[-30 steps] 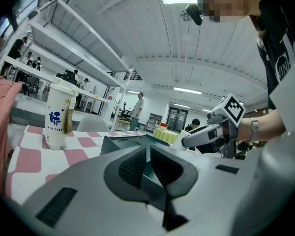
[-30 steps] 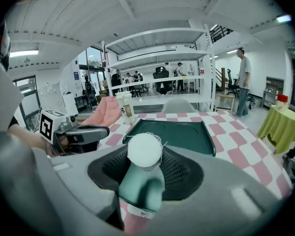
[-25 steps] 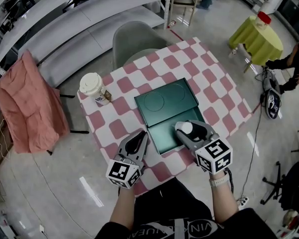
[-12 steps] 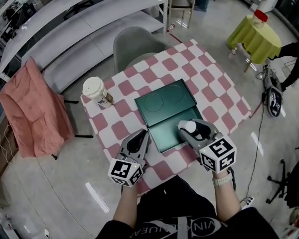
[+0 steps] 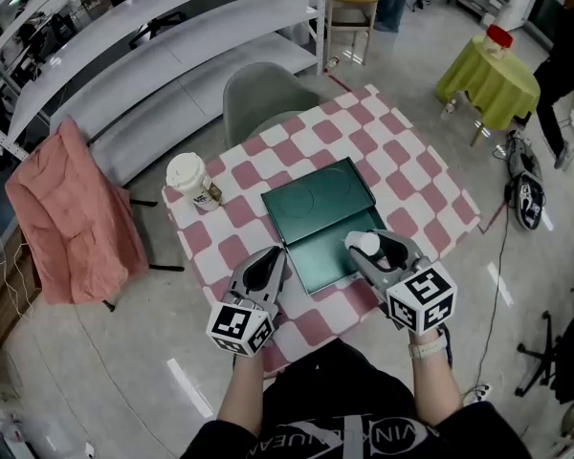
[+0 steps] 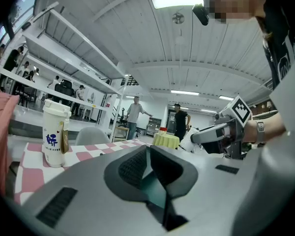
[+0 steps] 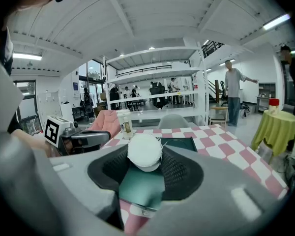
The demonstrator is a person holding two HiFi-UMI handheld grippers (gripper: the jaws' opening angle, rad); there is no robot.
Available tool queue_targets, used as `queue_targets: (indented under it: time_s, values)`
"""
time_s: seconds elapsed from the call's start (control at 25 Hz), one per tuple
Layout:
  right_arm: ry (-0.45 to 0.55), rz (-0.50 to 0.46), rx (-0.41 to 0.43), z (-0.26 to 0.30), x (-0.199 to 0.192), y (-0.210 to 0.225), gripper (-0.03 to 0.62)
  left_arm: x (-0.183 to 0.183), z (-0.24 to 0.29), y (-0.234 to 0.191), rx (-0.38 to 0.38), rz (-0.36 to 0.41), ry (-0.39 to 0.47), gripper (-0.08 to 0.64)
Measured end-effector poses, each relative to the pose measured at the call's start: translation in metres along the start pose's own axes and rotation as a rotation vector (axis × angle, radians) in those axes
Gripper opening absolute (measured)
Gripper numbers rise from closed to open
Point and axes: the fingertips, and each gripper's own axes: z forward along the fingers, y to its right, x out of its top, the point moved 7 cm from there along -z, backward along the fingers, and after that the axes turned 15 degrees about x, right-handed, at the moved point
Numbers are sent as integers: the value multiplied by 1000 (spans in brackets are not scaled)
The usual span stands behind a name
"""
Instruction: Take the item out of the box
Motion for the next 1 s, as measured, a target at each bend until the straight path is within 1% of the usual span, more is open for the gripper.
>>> queue_targets:
  time_s: [0.48, 1.0]
  values:
    - [54, -23, -21, -25, 8, -8, 183, 17, -8, 13, 3, 12, 39, 25]
    - [116, -39, -25, -44, 18, -15, 183, 34, -15, 25, -3, 29, 74, 25]
